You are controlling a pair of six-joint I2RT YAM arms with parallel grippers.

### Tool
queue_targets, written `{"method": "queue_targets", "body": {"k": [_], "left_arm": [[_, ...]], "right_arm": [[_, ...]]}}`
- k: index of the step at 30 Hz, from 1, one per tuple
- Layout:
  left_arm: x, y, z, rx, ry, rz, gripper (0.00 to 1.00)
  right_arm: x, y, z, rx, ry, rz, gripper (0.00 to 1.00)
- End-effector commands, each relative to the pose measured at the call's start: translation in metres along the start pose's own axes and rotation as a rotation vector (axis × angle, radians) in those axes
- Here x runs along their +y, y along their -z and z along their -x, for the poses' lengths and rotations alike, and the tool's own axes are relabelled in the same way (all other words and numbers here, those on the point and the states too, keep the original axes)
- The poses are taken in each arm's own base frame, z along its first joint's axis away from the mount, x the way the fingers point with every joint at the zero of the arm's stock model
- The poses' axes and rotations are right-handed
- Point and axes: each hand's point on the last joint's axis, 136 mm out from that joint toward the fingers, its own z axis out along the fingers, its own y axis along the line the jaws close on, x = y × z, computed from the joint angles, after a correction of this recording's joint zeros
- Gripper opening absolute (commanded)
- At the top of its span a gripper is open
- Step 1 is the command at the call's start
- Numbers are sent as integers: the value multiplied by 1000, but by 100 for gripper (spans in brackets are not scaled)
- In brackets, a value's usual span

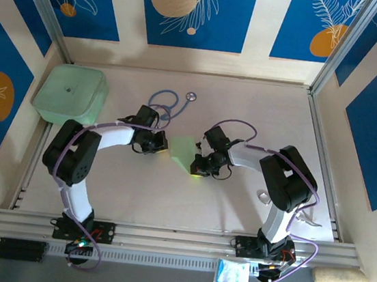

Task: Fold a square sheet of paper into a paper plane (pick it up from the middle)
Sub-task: Third fold the triangle at the center of the table.

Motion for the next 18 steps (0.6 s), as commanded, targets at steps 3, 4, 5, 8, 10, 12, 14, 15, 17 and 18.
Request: {"method": "queue_targets", "body": {"k": [3, 4, 5, 8, 10, 12, 14, 15, 17, 18], "left_arm": [[-38, 25, 2, -117, -4, -94, 8], [-42, 24, -4, -109, -4, -107, 9], [-46, 21, -11, -94, -5, -122, 8], [-54, 7, -33, -40, -1, -149, 8], [-58, -5, -46, -7, 4, -160, 8], [-62, -16, -55, 22, 8, -176, 7], [-65, -25, -59, 40, 15, -183, 7], [-65, -29, -59, 41, 20, -183, 7], [-65, -34, -58, 44, 25, -177, 7], [-64, -36, -57, 45, 28, -169, 6]], "right_arm": [[30, 24, 15, -40, 59, 47, 0], [35, 28, 17, -50, 69, 58, 0], [39, 32, 19, -59, 79, 67, 0], [43, 34, 20, -67, 82, 70, 1], [41, 31, 20, -63, 72, 59, 1], [36, 27, 21, -56, 56, 45, 1], [34, 22, 22, -47, 43, 31, 1], [32, 20, 22, -45, 39, 23, 1], [27, 16, 22, -38, 27, 4, 0], [26, 14, 22, -35, 23, -1, 1]]}}
